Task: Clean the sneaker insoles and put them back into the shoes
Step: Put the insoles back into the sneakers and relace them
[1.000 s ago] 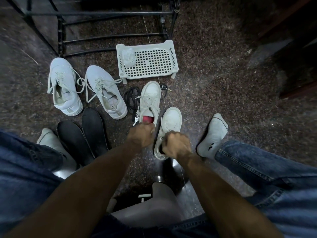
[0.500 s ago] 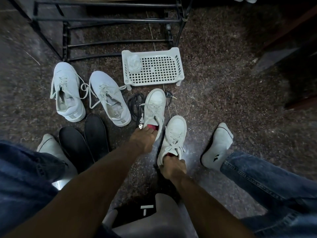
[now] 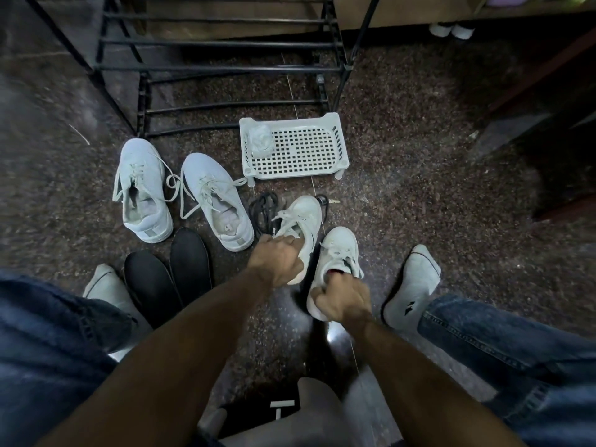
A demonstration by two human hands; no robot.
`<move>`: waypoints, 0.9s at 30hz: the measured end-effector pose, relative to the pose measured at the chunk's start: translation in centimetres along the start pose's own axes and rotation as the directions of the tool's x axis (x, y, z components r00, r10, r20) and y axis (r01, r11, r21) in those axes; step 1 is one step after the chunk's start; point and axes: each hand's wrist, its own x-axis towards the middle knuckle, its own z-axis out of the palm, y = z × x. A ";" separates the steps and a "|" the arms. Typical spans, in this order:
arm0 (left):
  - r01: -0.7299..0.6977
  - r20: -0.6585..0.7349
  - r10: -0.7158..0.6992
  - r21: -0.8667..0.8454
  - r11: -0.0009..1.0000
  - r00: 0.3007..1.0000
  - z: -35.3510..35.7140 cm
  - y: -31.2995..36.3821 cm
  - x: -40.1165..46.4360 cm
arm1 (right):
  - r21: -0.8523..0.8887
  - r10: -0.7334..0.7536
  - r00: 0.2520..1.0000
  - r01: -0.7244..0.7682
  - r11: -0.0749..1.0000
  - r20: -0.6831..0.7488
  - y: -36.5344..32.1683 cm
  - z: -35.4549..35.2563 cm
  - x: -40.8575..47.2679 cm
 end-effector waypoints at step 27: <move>-0.236 -0.216 0.151 -0.451 0.861 0.965 -43.2 -5.6 -2.8 | 0.206 -0.387 0.914 0.406 0.891 -0.125 -8.8 -44.7 -3.8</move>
